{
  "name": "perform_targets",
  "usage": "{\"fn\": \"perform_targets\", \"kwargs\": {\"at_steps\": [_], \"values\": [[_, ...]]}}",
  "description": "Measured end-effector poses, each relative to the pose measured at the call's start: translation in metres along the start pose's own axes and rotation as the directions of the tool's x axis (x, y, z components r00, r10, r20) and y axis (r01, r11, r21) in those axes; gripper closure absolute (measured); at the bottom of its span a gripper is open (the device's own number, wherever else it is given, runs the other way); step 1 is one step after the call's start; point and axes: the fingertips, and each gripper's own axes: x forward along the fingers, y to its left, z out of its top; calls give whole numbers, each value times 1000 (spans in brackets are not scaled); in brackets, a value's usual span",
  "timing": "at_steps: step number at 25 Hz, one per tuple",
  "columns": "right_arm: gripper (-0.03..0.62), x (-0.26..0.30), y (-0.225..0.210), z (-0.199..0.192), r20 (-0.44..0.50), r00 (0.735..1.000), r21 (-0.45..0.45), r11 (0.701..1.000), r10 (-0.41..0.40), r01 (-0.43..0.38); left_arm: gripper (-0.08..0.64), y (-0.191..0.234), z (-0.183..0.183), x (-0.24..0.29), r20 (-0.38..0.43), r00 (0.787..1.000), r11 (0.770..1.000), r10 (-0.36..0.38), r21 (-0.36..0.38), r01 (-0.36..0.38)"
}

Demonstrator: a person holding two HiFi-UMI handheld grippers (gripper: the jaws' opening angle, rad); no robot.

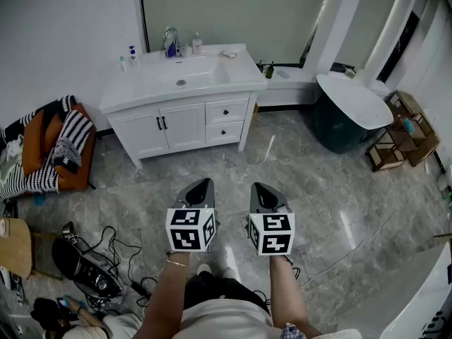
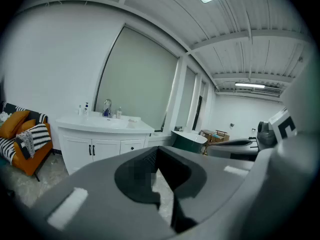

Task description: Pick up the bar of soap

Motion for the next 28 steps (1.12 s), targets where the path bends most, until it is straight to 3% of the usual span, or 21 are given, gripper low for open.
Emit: {"fn": "perform_targets", "kwargs": {"at_steps": [11,15,16,17,18,23,28], "values": [[580,2,-4,-4,-6,1000,-4,1000,4,-4,551,-8,-3,6,-7,1000,1000,0,0,0],[578,4,-2,-1,13,999,-44,998,49,-48,551,-12,-2,10,-10,1000,1000,2,-3,-2],[562,4,-2,0,21,998,-52,997,56,-55,551,-13,-3,11,-10,1000,1000,3,-2,-3],[486,4,-2,0,33,998,-53,997,59,-57,551,-14,-3,11,-9,1000,1000,5,-1,-5],[460,4,-2,1,48,997,-44,997,62,-60,551,-15,-4,12,-9,1000,1000,7,1,-7],[436,7,-8,1,57,994,5,996,93,-94,551,-15,-4,16,-14,999,999,34,0,-34],[393,5,-10,0,58,986,-29,987,158,-157,551,-21,-8,20,-15,999,999,41,-11,-41]]}}
